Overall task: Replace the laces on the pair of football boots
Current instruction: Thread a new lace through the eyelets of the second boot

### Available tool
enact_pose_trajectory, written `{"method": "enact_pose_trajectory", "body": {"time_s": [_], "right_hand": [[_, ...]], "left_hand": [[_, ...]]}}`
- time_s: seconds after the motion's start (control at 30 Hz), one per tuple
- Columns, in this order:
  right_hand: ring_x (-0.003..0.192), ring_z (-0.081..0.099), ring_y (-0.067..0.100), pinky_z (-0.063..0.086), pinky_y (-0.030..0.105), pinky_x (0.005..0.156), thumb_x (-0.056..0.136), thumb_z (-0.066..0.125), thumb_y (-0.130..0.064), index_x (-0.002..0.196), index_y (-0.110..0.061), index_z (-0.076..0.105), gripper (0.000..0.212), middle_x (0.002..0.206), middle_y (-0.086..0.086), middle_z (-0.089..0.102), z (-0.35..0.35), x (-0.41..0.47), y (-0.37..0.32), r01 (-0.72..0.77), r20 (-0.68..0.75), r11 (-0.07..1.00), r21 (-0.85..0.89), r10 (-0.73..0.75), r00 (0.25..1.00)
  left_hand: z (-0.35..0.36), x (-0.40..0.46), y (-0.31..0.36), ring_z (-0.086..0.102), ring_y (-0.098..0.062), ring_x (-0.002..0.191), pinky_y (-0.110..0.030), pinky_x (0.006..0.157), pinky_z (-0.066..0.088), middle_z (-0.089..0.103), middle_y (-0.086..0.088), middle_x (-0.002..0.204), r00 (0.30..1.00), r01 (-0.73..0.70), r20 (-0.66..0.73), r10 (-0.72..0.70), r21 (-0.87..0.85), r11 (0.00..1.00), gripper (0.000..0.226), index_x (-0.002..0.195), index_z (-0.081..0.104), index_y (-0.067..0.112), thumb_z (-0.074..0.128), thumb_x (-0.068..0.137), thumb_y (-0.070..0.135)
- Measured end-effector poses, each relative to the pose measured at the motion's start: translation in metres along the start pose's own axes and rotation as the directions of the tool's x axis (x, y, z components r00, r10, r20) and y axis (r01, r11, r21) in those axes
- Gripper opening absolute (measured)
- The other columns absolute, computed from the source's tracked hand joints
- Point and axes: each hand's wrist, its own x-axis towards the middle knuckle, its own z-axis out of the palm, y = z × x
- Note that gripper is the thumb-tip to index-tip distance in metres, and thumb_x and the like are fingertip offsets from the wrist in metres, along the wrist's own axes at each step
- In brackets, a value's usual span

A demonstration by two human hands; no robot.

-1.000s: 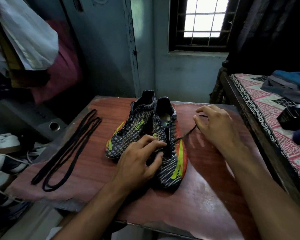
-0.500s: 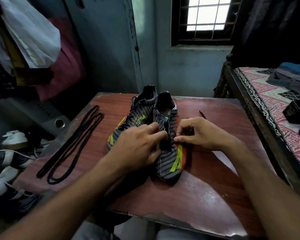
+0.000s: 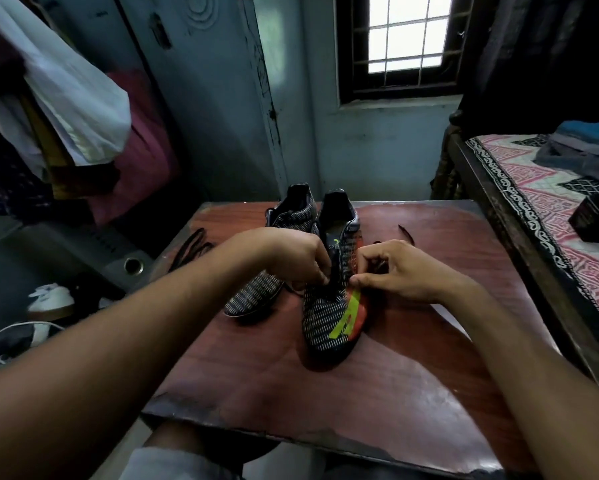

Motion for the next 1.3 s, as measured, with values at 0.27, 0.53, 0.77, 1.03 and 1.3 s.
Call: {"method": "enact_pose_trajectory", "body": {"time_s": [0.27, 0.53, 0.77, 1.03, 1.3], "right_hand": [[0.077, 0.065, 0.024, 0.055, 0.049, 0.075, 0.09, 0.078, -0.033, 0.075, -0.023, 0.067, 0.021, 0.075, -0.003, 0.069, 0.0, 0.0, -0.005, -0.003, -0.02, 1.0, 0.023, 0.004, 1.0], [0.078, 0.069, -0.001, 0.052, 0.021, 0.075, 0.086, 0.081, -0.035, 0.087, -0.028, 0.079, 0.008, 0.081, -0.016, 0.075, 0.003, 0.003, -0.019, -0.065, -0.144, 0.998, 0.006, 0.065, 0.987], [0.073, 0.069, 0.002, 0.058, 0.029, 0.074, 0.085, 0.084, -0.023, 0.083, -0.03, 0.077, 0.01, 0.077, -0.016, 0.074, 0.009, 0.004, -0.027, -0.086, -0.203, 0.996, -0.038, 0.077, 0.976], [0.079, 0.073, 0.011, 0.06, 0.038, 0.083, 0.079, 0.087, -0.012, 0.081, -0.018, 0.079, 0.01, 0.08, -0.004, 0.077, 0.01, 0.003, -0.031, -0.142, -0.24, 0.973, 0.184, 0.184, 0.953], [0.077, 0.071, 0.014, 0.06, 0.048, 0.09, 0.074, 0.091, -0.012, 0.085, -0.019, 0.073, 0.023, 0.081, 0.005, 0.078, 0.022, 0.007, -0.033, -0.239, -0.269, 0.873, 0.424, 0.374, 0.888]], "left_hand": [[0.025, 0.009, -0.003, 0.042, -0.014, 0.047, -0.026, 0.048, 0.035, 0.049, 0.0, 0.058, 0.995, 0.085, -0.009, -0.103, -0.492, 0.866, 0.026, 0.074, 0.063, 0.02, 0.058, 0.1, 0.019], [0.049, -0.003, -0.015, 0.044, 0.0, 0.046, -0.016, 0.044, 0.032, 0.053, 0.004, 0.066, 0.988, -0.047, -0.132, -0.079, -0.746, 0.665, 0.012, 0.089, 0.064, 0.017, 0.066, 0.1, 0.02], [0.05, -0.001, -0.007, 0.047, 0.003, 0.045, -0.01, 0.045, 0.036, 0.058, 0.01, 0.061, 0.979, -0.097, -0.186, -0.079, -0.774, 0.626, 0.009, 0.089, 0.069, 0.012, 0.07, 0.098, 0.015], [0.055, -0.003, -0.008, 0.043, -0.001, 0.044, -0.017, 0.042, 0.028, 0.056, 0.001, 0.068, 0.973, -0.138, -0.215, -0.085, -0.835, 0.533, 0.006, 0.098, 0.064, 0.015, 0.069, 0.097, 0.013], [0.064, -0.004, -0.007, 0.027, -0.004, 0.038, -0.018, 0.04, 0.016, 0.041, 0.007, 0.051, 0.978, -0.118, -0.166, -0.128, -0.941, 0.318, 0.022, 0.083, 0.059, 0.019, 0.057, 0.102, 0.009]]}}
